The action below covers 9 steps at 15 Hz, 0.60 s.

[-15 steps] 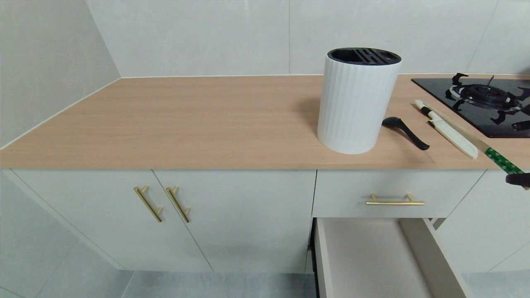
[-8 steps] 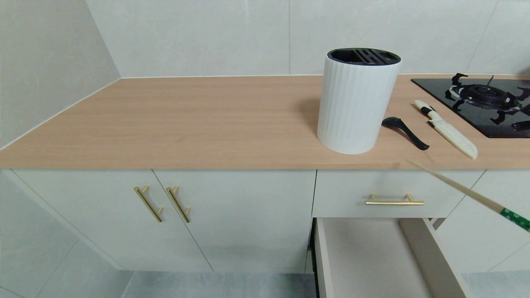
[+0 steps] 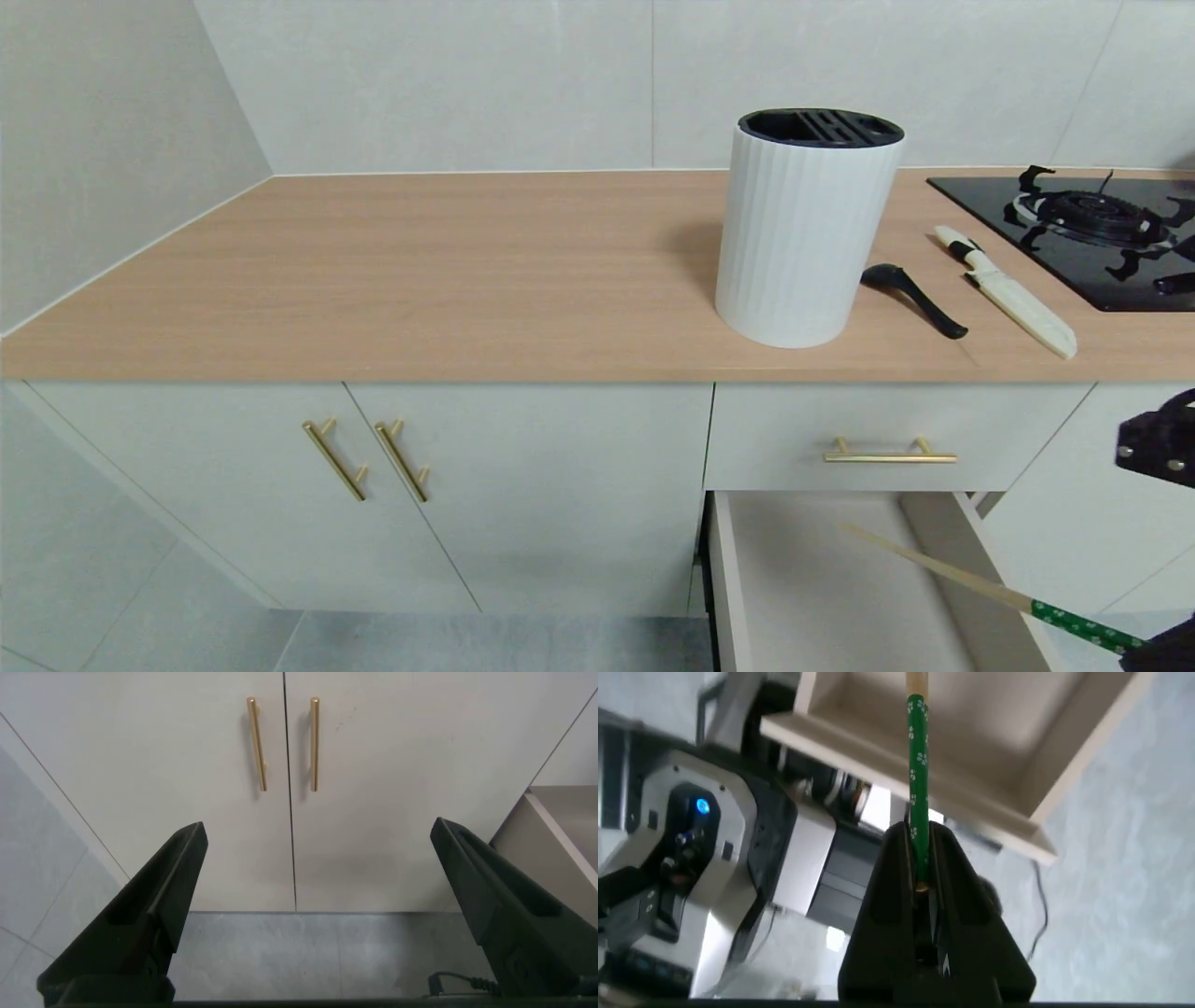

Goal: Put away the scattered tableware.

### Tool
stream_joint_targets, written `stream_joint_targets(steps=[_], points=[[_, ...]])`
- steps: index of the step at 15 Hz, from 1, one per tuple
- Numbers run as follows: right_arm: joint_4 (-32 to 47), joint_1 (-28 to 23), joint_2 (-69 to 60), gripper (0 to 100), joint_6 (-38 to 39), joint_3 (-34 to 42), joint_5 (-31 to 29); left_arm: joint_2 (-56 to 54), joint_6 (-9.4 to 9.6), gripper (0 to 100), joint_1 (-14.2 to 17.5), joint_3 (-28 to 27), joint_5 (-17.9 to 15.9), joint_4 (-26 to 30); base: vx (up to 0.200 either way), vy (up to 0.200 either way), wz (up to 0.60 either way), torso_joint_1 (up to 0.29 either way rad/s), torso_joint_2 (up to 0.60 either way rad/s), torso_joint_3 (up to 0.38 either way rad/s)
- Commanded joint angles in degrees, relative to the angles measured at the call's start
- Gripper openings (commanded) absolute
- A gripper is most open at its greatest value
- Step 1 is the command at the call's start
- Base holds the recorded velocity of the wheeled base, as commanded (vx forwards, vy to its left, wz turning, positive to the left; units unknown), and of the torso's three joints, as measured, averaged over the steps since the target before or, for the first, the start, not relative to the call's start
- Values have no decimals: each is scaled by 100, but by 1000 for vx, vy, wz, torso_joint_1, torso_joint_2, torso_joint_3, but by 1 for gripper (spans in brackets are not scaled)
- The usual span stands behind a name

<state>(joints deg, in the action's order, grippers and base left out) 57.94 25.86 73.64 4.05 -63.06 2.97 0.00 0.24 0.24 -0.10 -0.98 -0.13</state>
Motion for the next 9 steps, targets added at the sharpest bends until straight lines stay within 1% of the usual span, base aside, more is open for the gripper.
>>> stream_joint_targets(steps=[1,5,7,9], points=[[-55,34,818,0,35,40,45,9,2,100,2,1,1,-4,0,0,0,0,0,0],[-116,42,1680,0,219,48,45,9,2,100,2,1,1,-4,0,0,0,0,0,0],[-310,42,1767,0,263,110,45,9,2,100,2,1,1,-4,0,0,0,0,0,0],[-556,51,1715,0,281,277,37,9,2,100,2,1,1,-4,0,0,0,-80,195,115]])
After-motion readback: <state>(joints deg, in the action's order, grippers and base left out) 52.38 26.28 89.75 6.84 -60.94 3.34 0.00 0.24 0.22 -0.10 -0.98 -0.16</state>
